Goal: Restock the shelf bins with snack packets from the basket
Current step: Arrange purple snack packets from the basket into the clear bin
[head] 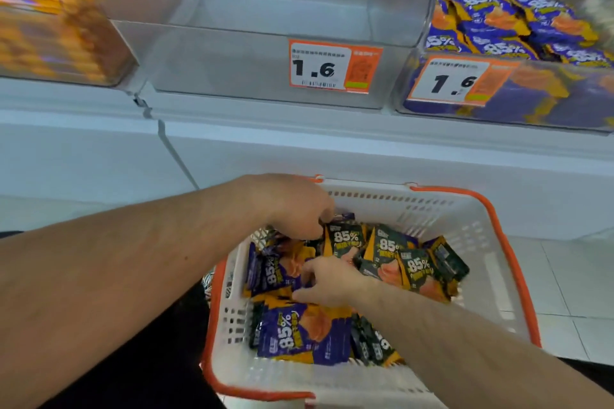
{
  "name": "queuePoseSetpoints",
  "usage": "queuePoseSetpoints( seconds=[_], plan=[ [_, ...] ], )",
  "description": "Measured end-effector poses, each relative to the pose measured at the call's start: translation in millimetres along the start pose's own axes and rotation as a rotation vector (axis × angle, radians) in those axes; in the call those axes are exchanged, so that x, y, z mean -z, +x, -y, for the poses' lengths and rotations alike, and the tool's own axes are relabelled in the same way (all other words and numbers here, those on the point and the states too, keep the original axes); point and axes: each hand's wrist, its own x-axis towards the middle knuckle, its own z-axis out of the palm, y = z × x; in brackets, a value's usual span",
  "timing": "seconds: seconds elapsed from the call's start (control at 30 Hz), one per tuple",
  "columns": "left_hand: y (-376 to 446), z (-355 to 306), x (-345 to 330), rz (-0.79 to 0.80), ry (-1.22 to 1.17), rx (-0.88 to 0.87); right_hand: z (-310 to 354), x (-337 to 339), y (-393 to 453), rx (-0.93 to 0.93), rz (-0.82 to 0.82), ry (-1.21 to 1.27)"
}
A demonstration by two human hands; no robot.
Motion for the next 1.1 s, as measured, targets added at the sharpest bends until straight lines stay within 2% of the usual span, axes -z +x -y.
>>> queuePoseSetpoints(
  seconds=[0.1,0.17,0.37,0.57,0.7,0.83,0.97,1.03,1.1],
  plan=[
    [0,4,-3,0.004,-0.008,0.02,5,-17,-1,0.061,0.064,-0.259],
    [0,6,-4,0.018,-0.022,0.031,3,-29,0,0.059,0.052,-0.304],
    [-2,8,7,-0.018,-0.036,0.04,-16,-18,-5,-0.03,0.011,-0.057],
    [-2,10,14,-0.042,-0.057,0.08,-37,22,-32,-0.156,-0.12,0.254],
    [-2,17,22,-0.048,-0.119,0.111,-40,73,-68,-0.106,-0.195,0.518],
    [-8,15,43,-0.093,-0.287,0.103,-35,124,-104,-0.036,-0.435,0.675],
    [-9,10,61,-0.281,-0.627,-0.036,-16,161,-133,0.086,-0.677,0.907],
    [-12,9,71,-0.401,-0.816,-0.079,-7,170,-145,0.128,-0.838,0.845],
    [-17,7,82,-0.561,-1.021,-0.105,2,175,-156,0.186,-1.047,0.609]
  ],
)
